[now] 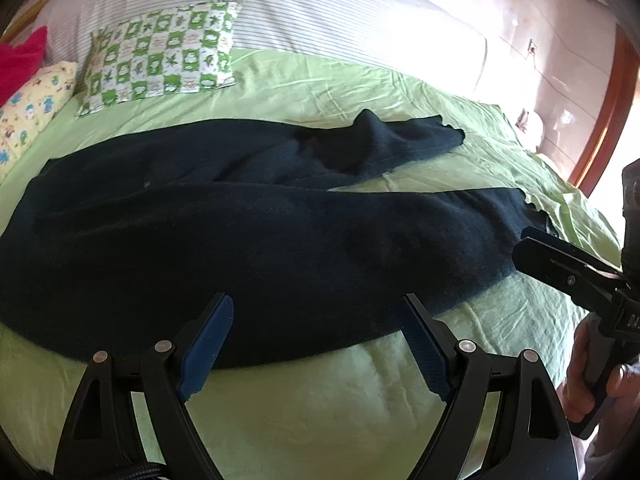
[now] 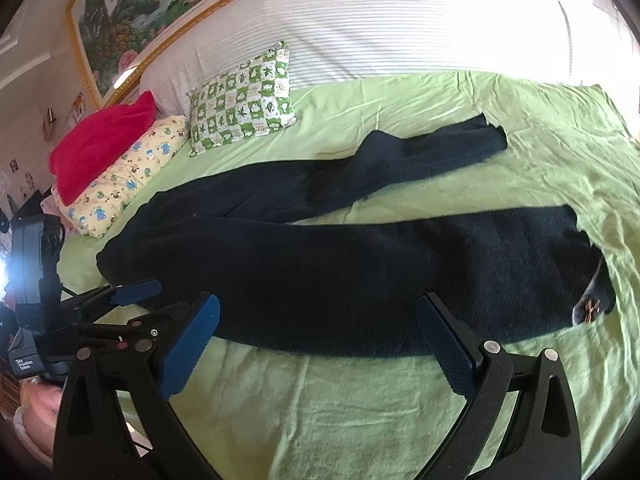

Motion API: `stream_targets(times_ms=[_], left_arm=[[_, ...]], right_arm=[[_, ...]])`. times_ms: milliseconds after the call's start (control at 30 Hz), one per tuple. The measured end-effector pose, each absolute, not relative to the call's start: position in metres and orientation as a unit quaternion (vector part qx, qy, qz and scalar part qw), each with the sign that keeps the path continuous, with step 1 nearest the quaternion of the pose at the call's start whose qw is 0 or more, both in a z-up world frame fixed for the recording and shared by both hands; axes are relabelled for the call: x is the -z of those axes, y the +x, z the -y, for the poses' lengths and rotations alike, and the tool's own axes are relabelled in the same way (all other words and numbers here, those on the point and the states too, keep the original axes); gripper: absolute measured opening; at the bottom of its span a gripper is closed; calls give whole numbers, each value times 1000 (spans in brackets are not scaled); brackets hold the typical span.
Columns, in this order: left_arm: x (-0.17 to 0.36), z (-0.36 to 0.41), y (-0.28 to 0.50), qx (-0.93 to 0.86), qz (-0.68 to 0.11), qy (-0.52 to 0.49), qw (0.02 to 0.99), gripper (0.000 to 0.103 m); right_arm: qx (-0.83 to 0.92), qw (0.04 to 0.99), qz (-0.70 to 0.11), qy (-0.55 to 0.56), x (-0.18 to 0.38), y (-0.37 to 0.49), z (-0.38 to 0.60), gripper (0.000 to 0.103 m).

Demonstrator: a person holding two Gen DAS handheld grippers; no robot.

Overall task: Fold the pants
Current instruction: 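Lower the right tool onto the pant leg cuffs and close it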

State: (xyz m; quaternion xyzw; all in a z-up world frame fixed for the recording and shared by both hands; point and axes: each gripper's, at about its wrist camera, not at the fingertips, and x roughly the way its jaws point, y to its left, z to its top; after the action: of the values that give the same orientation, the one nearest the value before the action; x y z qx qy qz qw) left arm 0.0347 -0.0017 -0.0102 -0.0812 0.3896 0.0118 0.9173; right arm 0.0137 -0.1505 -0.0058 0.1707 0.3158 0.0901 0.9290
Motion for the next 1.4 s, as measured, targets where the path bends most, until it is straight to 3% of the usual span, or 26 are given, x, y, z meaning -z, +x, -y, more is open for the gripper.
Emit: stream_targets(times_ms=[433,600,800,1100,1300,1400], left_arm=[[-16,-18,97,15,-402,-74,912,85],[-26,-17,132,30,-410,-42,911,85],[-30,-20,195,71,-434,-4,898,85],[-15,-23,293,125,-478,50,868,85],[-5,-35,343,163,-495,43,853,84],[8,-37,362,181,-523,37,832,79]], right_arm=[[-72,930,-309,186,-18,49,211,98],[-64,919,-338,194,-21,79,240,91],[-59,905,-365,211,-25,124,284,89],[-60,884,-417,200,-15,213,336,78],[-53,870,-450,194,1,260,360,78],[-53,859,-470,198,17,281,371,78]])
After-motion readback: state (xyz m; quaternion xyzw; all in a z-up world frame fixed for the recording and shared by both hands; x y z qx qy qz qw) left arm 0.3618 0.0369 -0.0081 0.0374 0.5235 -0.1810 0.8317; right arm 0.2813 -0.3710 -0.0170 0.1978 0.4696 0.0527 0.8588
